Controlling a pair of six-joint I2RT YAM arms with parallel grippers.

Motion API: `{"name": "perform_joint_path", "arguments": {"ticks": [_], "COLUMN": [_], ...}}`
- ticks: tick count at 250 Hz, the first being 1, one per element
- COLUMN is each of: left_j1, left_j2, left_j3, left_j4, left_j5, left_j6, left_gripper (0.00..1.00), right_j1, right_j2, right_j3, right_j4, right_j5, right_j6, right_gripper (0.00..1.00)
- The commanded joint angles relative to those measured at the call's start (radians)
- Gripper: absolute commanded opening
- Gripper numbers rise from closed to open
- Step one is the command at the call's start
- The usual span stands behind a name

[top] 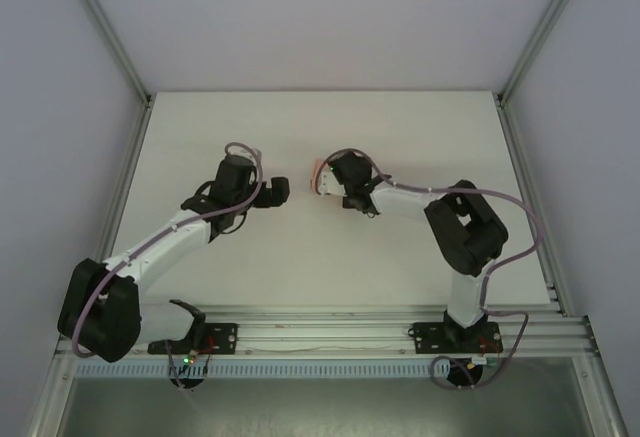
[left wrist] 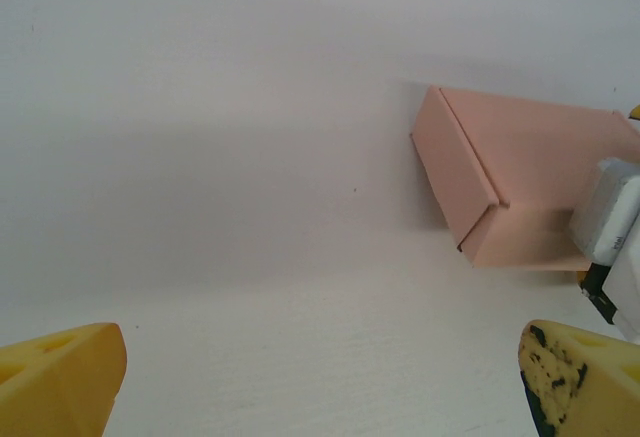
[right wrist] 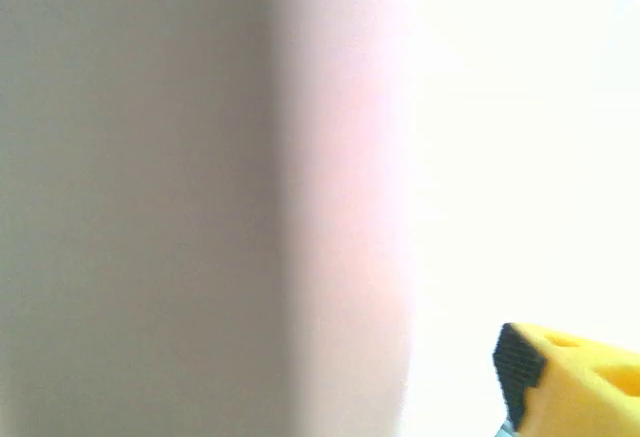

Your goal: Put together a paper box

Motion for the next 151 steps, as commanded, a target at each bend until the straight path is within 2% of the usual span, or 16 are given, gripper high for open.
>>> {"name": "perform_joint_path", "arguments": {"ticks": [1,37,74,94,112,136,151], "left_j1": [0.005,0.005,0.006,0.005,0.006,0.001,-0.011], "left_j2": [-0.036,-0.055,-0.064,-0.057,-0.042,-0.002,0.037], "left_j3": [-0.015,-0.023,-0.037,-0.04,-0.041,-0.054,-0.057], "left_j4": [-0.009,-0.011,0.01,0.028,0.046,0.112,0.149], "left_j5": [-0.02,-0.015,0.021,0.048,0.116,0.248,0.293], "left_j6": [-0.011,-0.003,0.01,0.012,0.031,0.054,0.054], "left_gripper": [1.0,1.0,1.0,1.0,1.0,1.0,0.96], "right_j1": [0.035,0.07,0.085,0.085,0.071,0.004,-0.07], "right_j2": [-0.014,-0.034,-0.072,-0.089,-0.132,-0.216,-0.245], "right_j3": [0.044,0.137,0.207,0.252,0.232,0.142,0.126], "right_j4": [-0.146,-0.396,-0.632,-0.763,-0.725,-0.507,-0.381], "right_j5": [0.067,-0.037,-0.179,-0.285,-0.352,-0.402,-0.456], "right_j6": [0.02,0.148,0.242,0.244,0.243,0.287,0.394], "right_gripper": [0.93,1.0,1.0,1.0,1.0,1.0,1.0]}}
